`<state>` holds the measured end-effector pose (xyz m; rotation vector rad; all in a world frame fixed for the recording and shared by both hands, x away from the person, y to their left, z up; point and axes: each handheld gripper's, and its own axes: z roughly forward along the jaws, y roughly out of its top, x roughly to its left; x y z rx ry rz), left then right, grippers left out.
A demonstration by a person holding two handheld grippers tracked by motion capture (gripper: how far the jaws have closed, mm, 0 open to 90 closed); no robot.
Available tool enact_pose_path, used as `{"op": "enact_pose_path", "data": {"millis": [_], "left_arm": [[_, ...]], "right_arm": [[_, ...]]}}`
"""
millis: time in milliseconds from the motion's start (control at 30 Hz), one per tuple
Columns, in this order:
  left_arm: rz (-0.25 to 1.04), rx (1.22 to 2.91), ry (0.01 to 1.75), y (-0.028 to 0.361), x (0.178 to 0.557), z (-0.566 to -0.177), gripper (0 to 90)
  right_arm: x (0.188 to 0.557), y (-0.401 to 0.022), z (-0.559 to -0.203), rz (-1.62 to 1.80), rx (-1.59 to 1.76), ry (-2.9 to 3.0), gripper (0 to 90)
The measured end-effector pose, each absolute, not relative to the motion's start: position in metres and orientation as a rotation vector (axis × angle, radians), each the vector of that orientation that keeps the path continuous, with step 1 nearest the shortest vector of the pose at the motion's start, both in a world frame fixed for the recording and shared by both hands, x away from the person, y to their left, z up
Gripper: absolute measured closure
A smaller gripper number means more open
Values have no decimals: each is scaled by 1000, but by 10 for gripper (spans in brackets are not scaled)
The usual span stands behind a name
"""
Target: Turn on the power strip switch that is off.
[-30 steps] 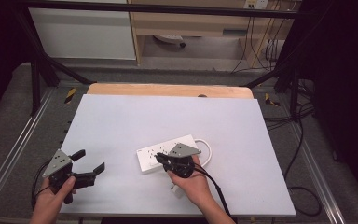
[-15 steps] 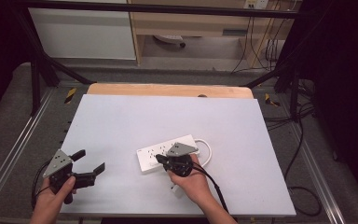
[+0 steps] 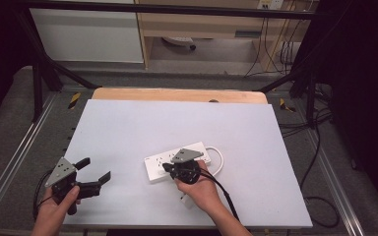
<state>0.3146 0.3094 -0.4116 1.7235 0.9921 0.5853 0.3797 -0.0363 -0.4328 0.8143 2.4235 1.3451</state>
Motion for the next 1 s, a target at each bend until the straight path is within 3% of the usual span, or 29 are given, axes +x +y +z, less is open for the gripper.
{"op": "enact_pose_path", "data": {"millis": [1000], "left_arm": [[585,1728,992,309,315,-412,62]], "right_arm": [[385,-31,-438,1297,829,2459,896]]}}
